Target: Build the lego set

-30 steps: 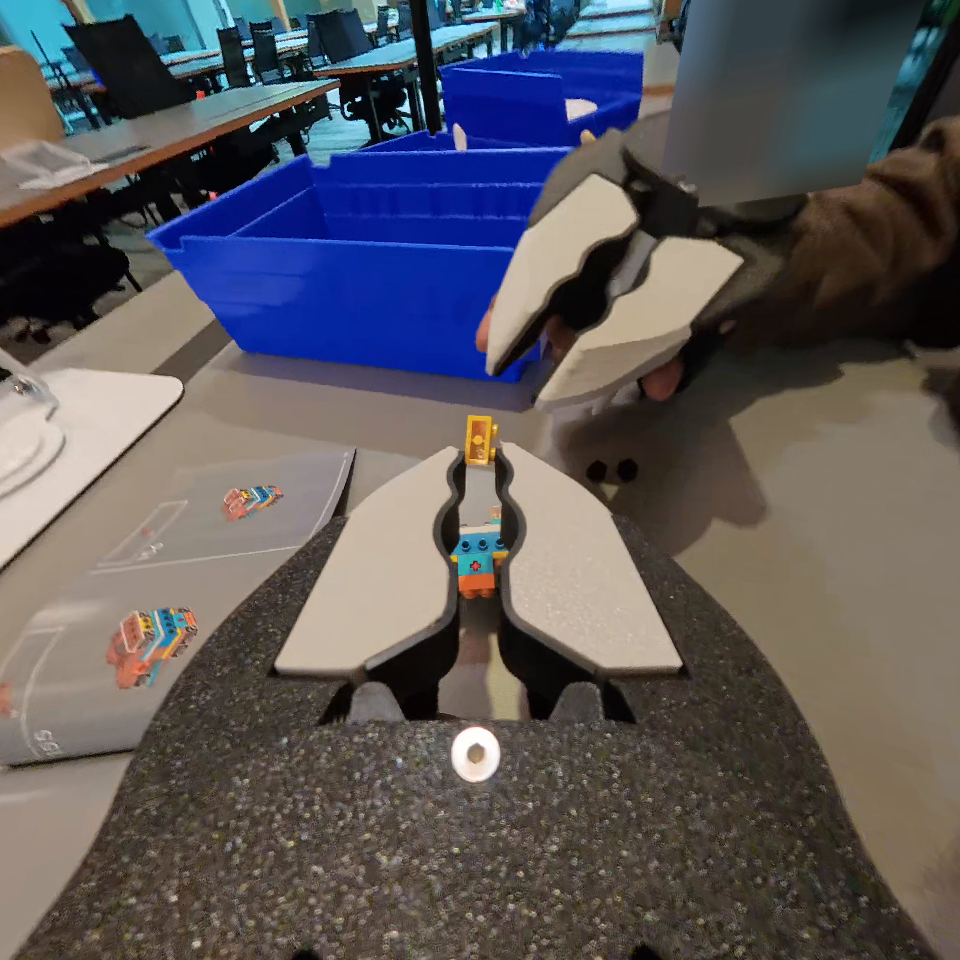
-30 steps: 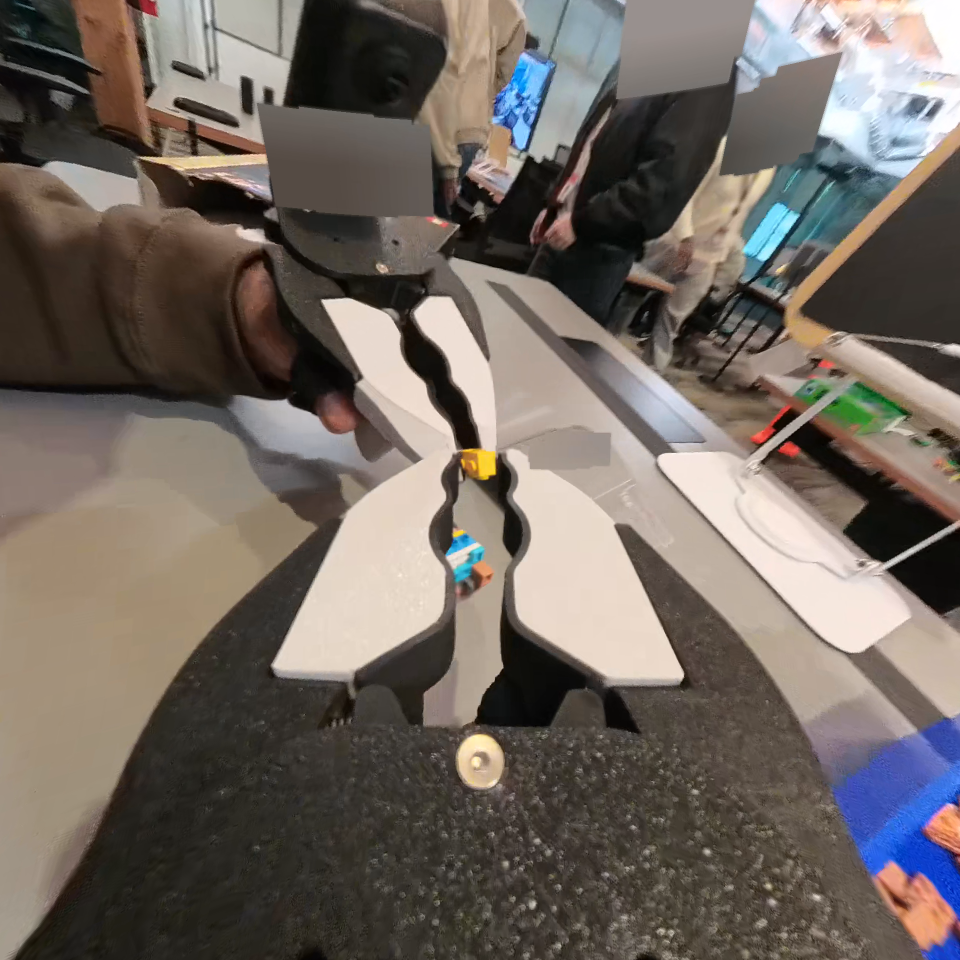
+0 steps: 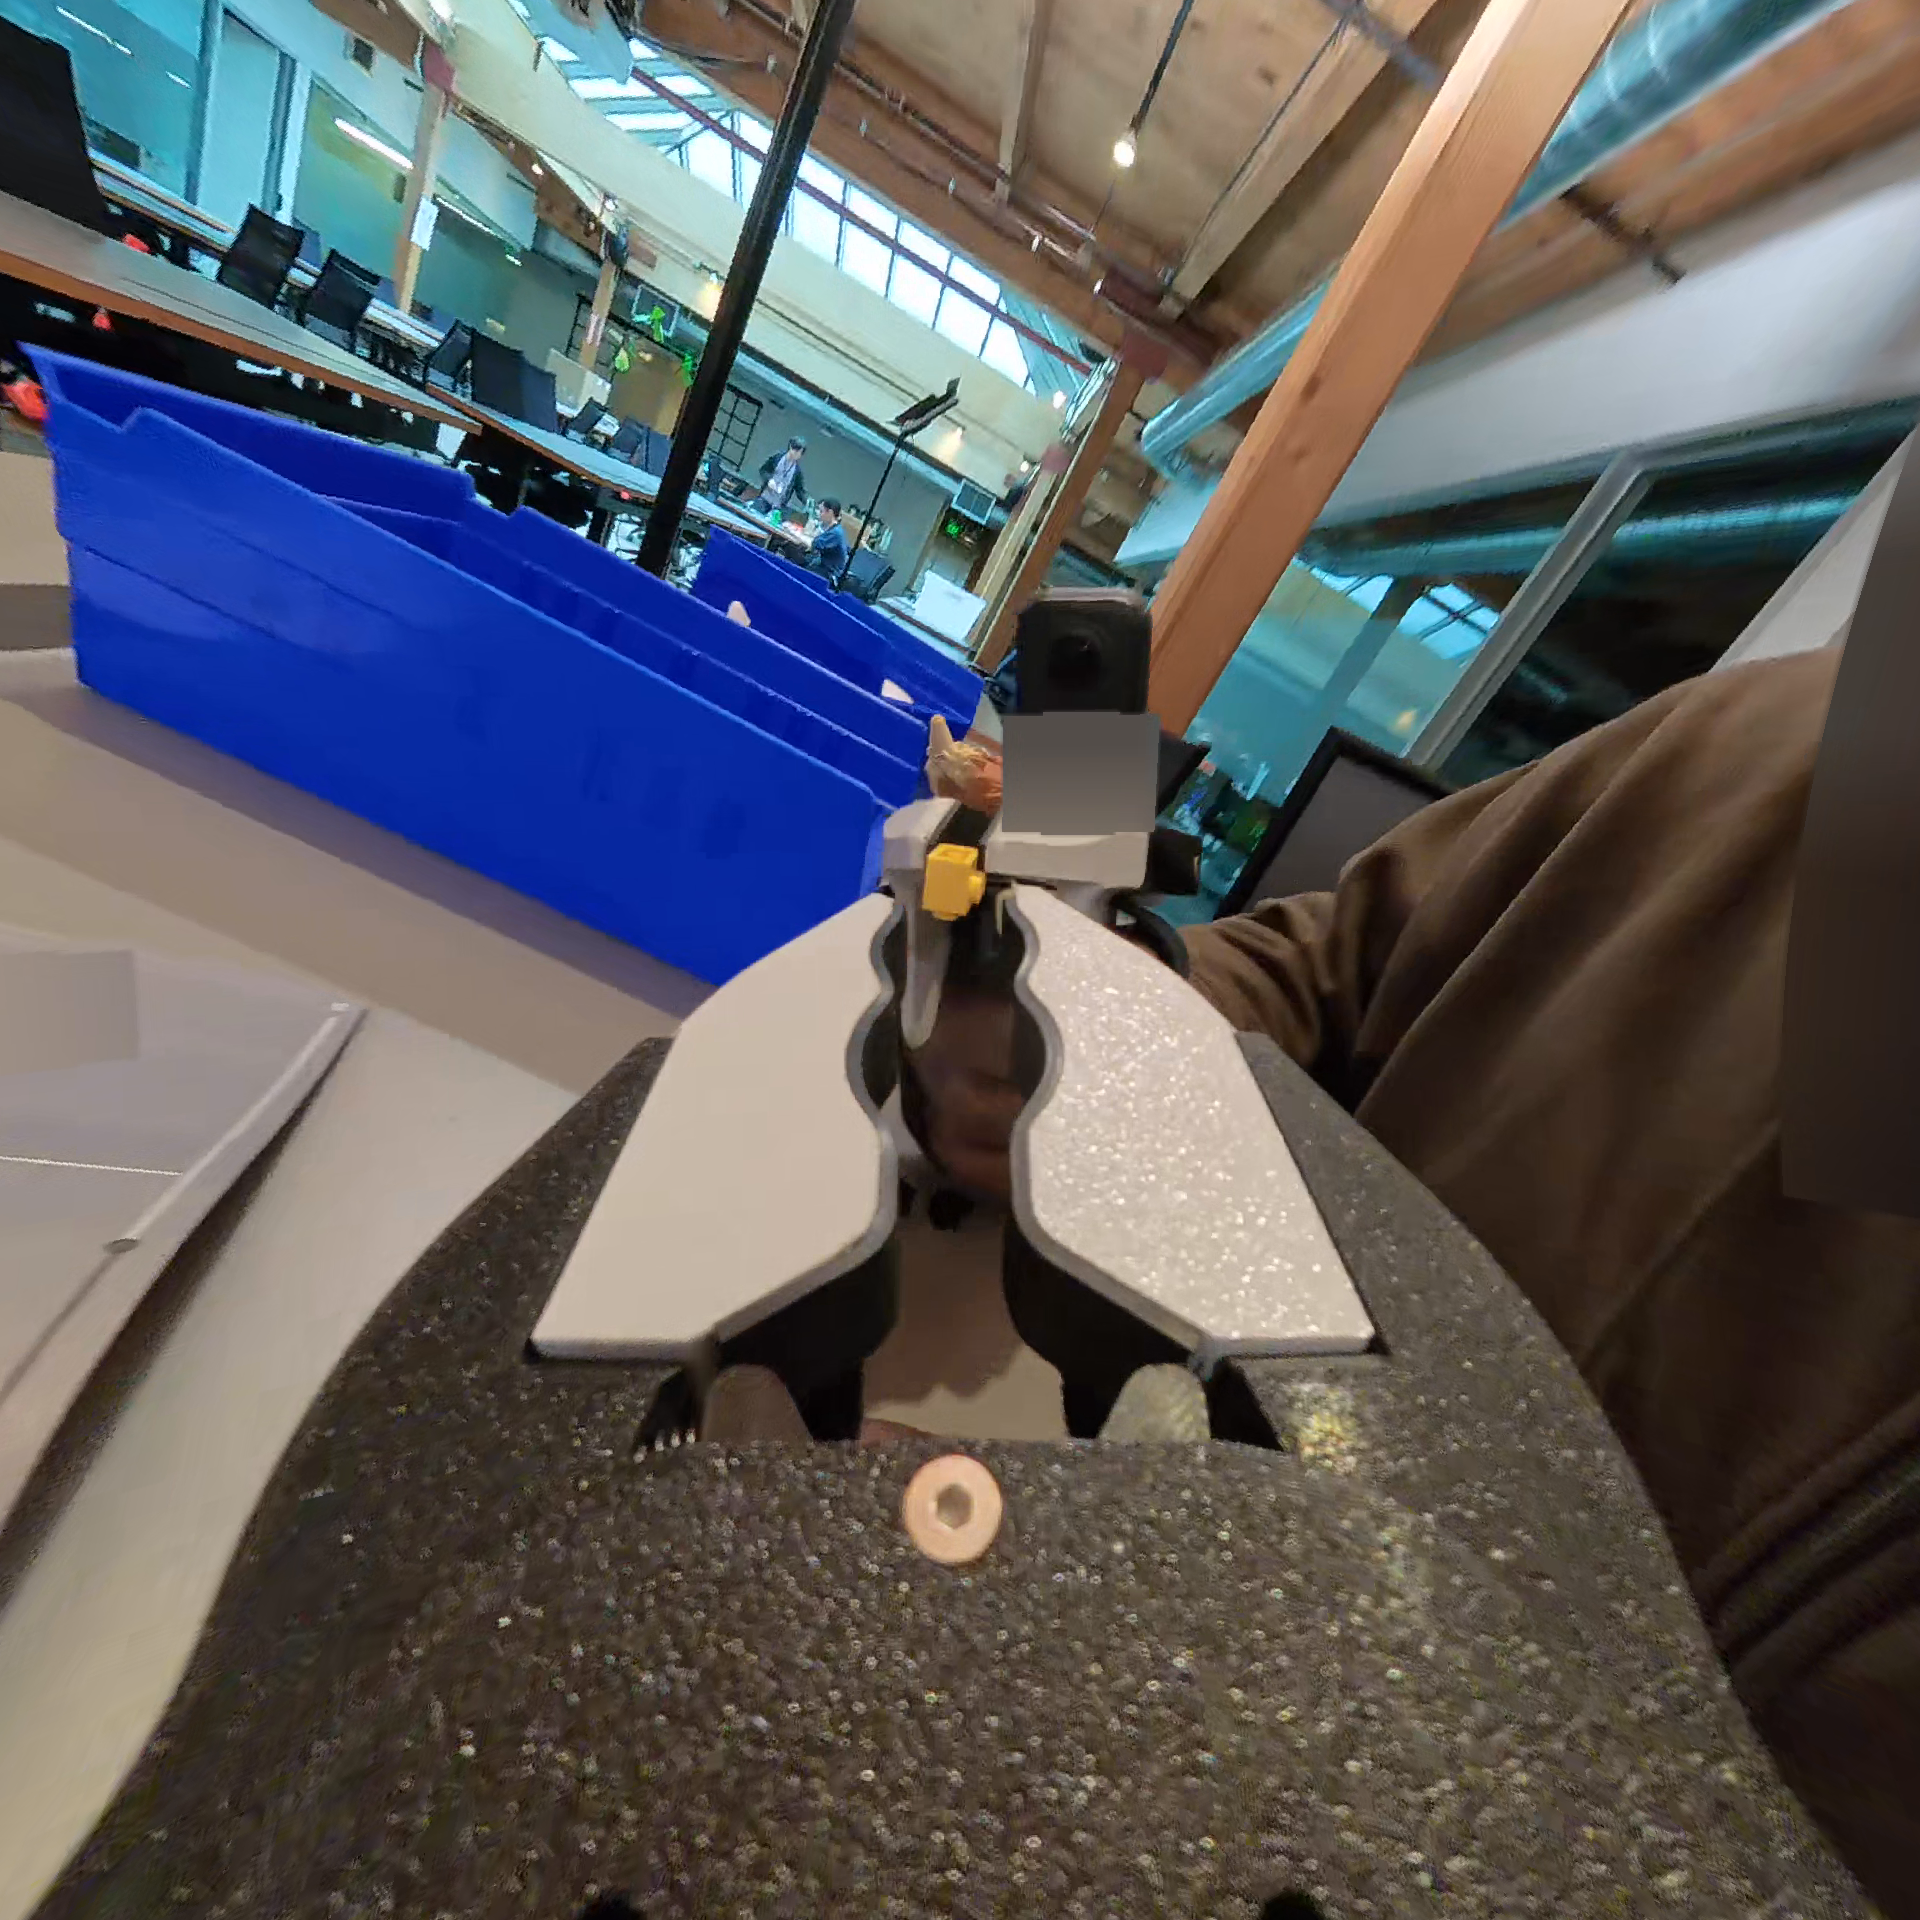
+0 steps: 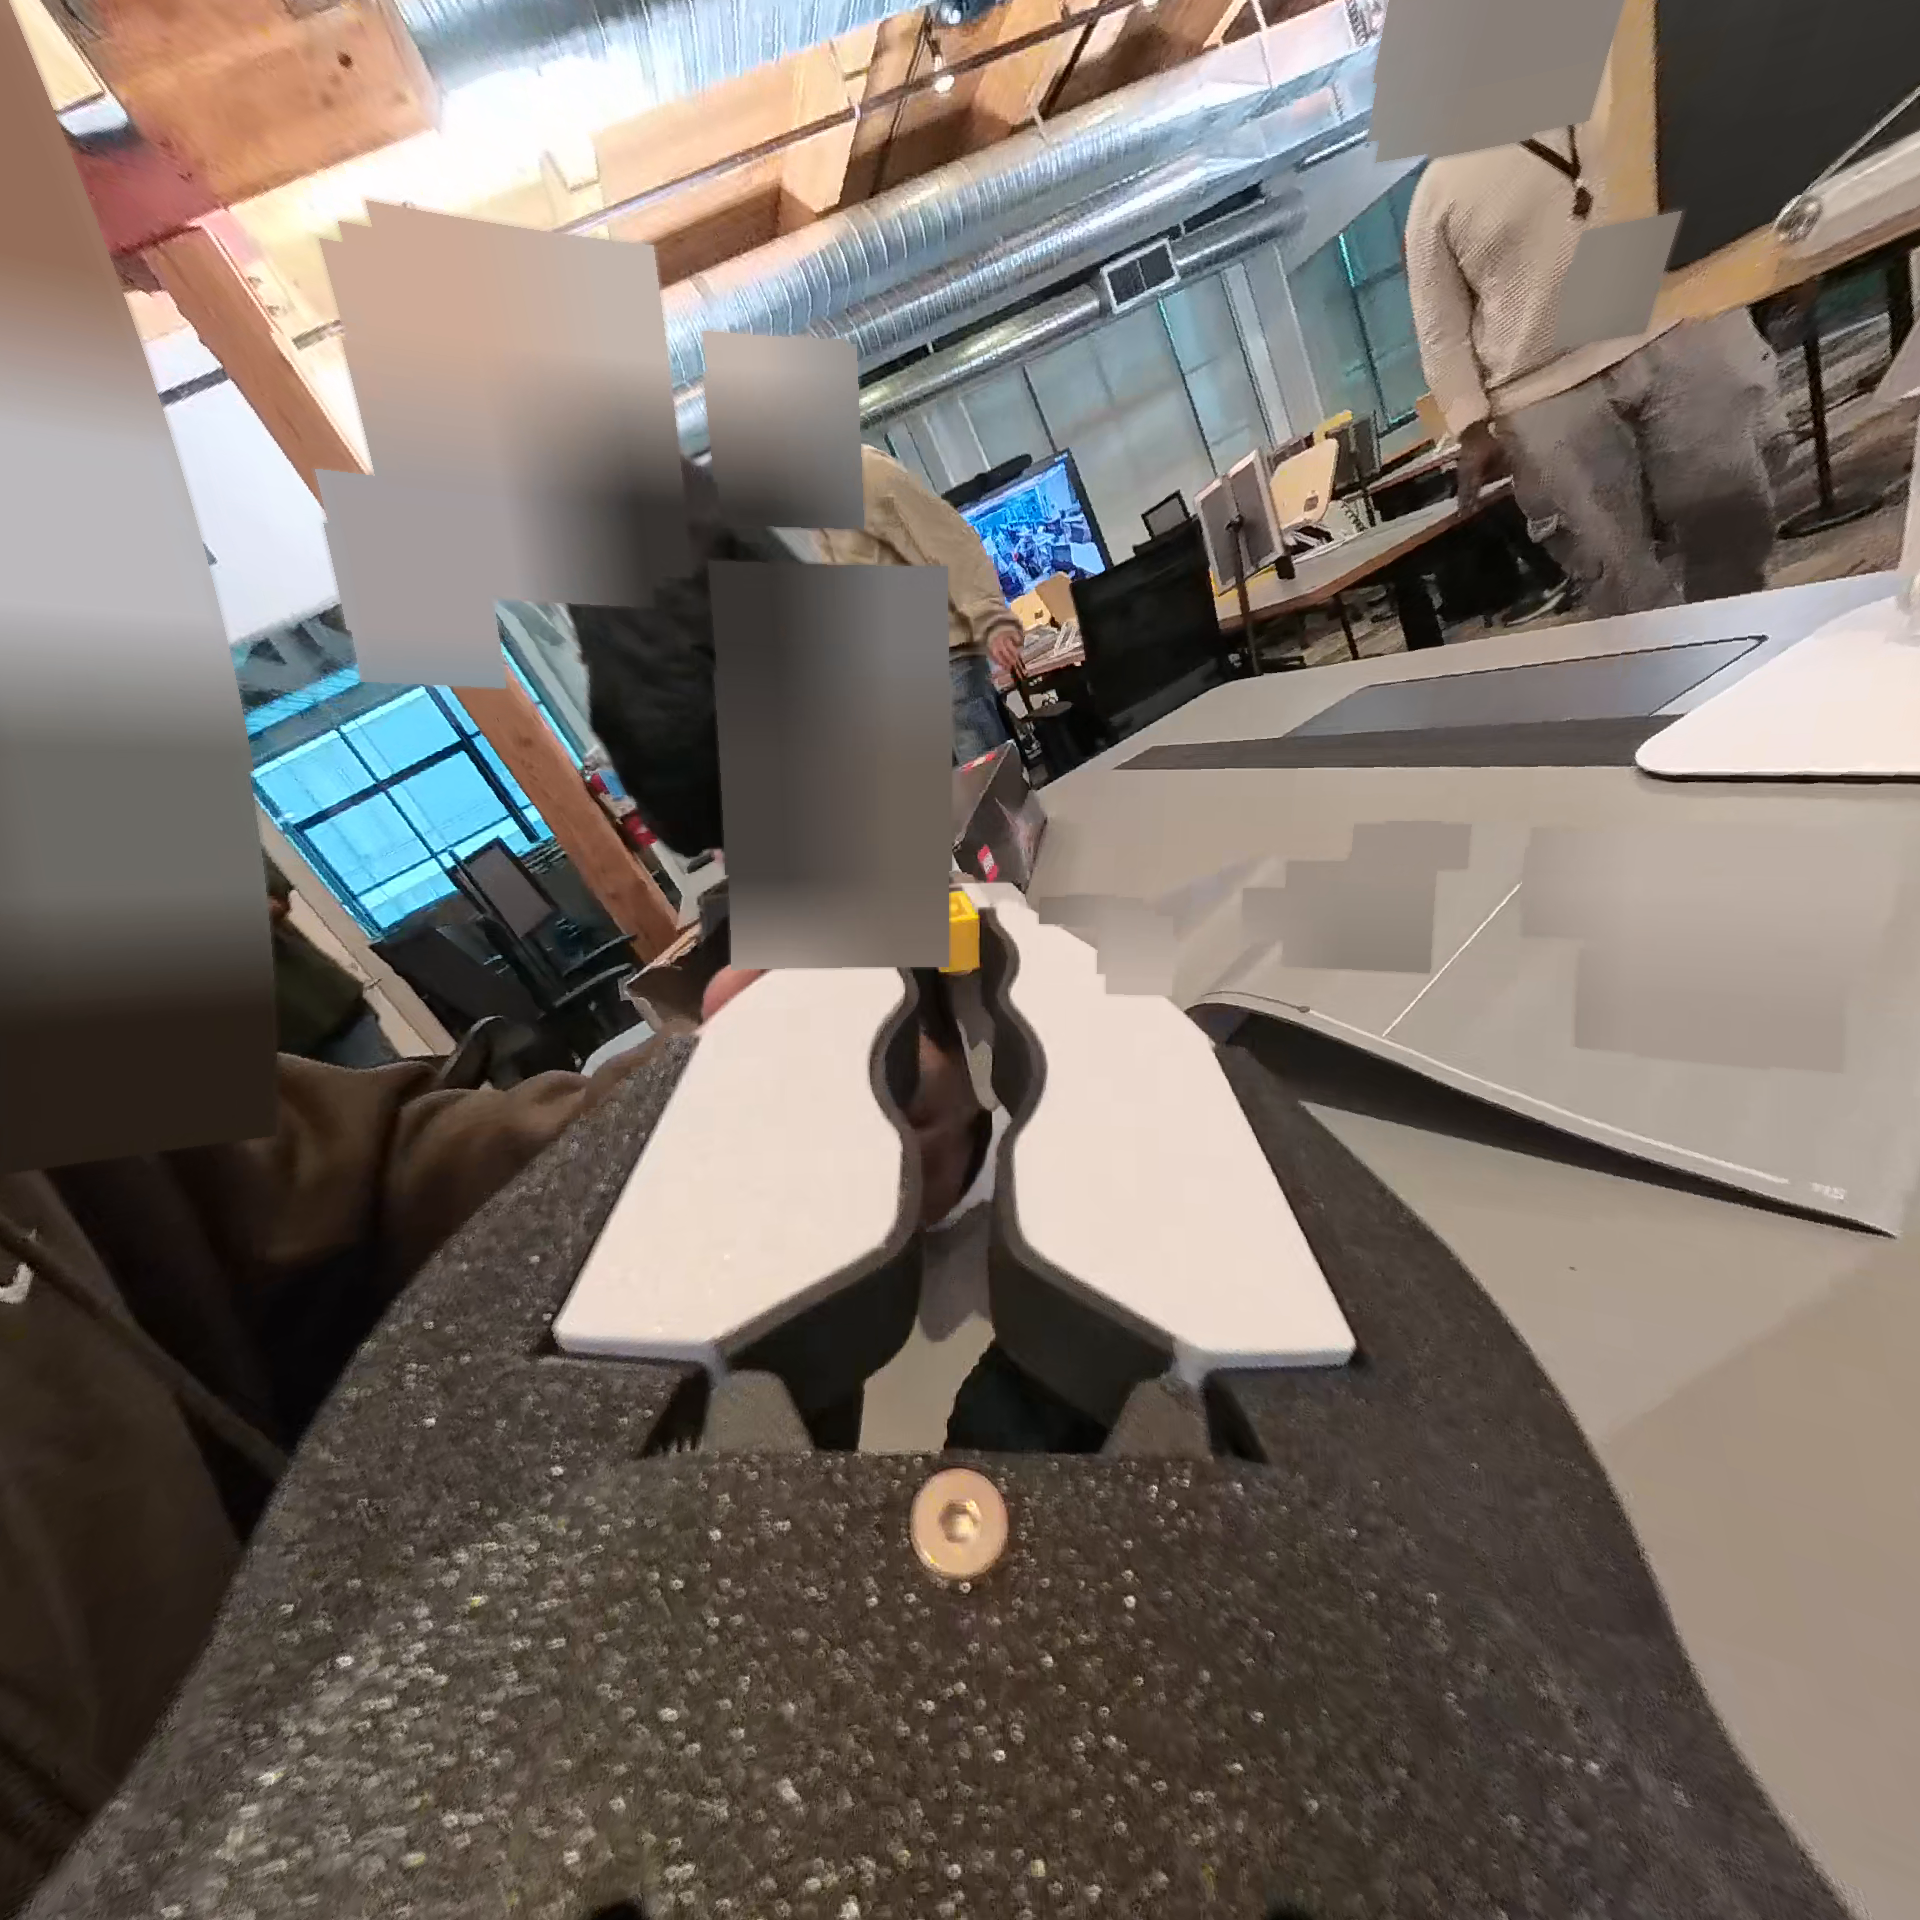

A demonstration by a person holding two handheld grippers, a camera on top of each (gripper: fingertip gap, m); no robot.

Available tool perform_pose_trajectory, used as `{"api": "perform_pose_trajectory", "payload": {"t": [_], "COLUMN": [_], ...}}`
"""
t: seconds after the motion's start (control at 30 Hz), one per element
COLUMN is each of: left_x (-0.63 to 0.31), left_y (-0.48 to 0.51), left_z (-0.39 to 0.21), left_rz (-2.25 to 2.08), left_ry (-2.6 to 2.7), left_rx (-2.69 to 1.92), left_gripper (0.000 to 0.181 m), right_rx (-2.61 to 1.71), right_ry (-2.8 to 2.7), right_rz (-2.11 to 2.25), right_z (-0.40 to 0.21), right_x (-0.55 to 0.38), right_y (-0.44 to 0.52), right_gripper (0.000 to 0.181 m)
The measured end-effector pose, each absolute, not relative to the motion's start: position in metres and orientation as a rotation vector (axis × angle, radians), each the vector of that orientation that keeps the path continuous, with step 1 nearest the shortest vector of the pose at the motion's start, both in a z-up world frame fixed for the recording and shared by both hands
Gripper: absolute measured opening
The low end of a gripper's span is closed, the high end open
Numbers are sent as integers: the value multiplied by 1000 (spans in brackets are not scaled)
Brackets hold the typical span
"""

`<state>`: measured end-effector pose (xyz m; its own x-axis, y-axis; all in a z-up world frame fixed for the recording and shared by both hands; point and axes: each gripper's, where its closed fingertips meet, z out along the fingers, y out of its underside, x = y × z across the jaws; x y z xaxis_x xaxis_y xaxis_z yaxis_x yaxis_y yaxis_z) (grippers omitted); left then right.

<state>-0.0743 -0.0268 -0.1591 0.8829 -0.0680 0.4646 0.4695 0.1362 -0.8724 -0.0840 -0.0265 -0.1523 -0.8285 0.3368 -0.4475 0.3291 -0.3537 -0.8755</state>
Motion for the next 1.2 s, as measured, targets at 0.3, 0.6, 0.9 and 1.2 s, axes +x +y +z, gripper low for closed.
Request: {"api": "perform_pose_trajectory", "payload": {"t": [0.3,0.6,0.9,1.2], "left_x": [-72,-64,-32,-18], "left_y": [-28,-40,-41,-37], "left_z": [-160,-159,-184,-194], "left_rz": [-492,-733,-928,-991], "left_ry": [-366,-379,-327,-288], "left_rx": [-1343,-1405,-1615,-1669], "left_gripper": [10,9,9,9], "right_rx": [-853,-311,206,441], "right_ry": [-1828,-2127,-2328,-2405], "right_rz": [2391,1979,1636,1572], "right_z": [-154,-157,-174,-188], "right_x": [-80,-64,-46,-25], "right_y": [-31,-30,-39,-35], "right_gripper": [8,25,24,17]}}
